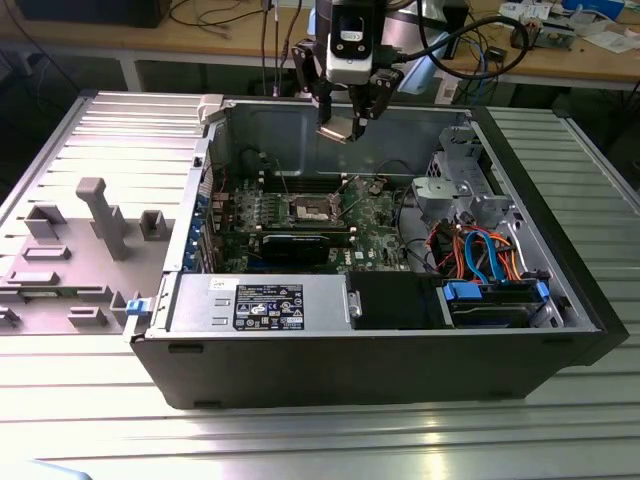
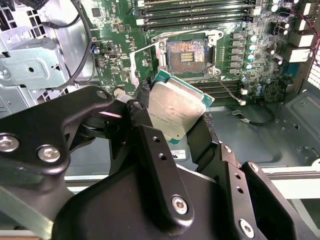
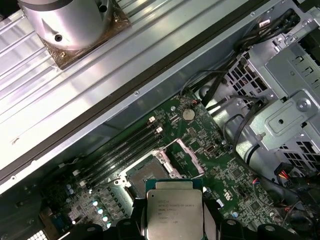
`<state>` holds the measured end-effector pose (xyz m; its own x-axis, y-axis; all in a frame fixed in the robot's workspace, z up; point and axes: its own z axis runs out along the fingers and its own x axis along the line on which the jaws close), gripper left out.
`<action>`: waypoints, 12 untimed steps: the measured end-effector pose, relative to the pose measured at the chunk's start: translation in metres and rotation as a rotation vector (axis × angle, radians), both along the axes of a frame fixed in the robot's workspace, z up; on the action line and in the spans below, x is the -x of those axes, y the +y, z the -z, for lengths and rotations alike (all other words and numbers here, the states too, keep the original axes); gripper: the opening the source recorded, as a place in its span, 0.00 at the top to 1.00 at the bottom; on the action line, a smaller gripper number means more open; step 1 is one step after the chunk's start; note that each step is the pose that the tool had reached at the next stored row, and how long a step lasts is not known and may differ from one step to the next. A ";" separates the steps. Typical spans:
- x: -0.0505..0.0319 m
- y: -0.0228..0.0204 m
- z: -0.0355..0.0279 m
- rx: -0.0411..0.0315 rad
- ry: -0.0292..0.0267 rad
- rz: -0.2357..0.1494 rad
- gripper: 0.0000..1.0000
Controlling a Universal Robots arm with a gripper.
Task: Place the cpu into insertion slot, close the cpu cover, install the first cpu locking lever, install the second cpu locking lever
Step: 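Place the cpu into insertion slot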
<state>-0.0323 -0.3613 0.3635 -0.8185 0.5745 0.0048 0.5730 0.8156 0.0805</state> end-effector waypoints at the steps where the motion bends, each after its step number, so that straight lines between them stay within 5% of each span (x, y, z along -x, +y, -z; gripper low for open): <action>1: 0.0000 0.0000 0.0000 0.0002 0.0000 0.008 0.45; 12: 0.0080 -0.0002 0.0030 -0.0012 0.0006 0.113 0.45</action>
<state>-0.0403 -0.3615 0.3605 -0.7487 0.6628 0.0060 0.6610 0.7460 0.0812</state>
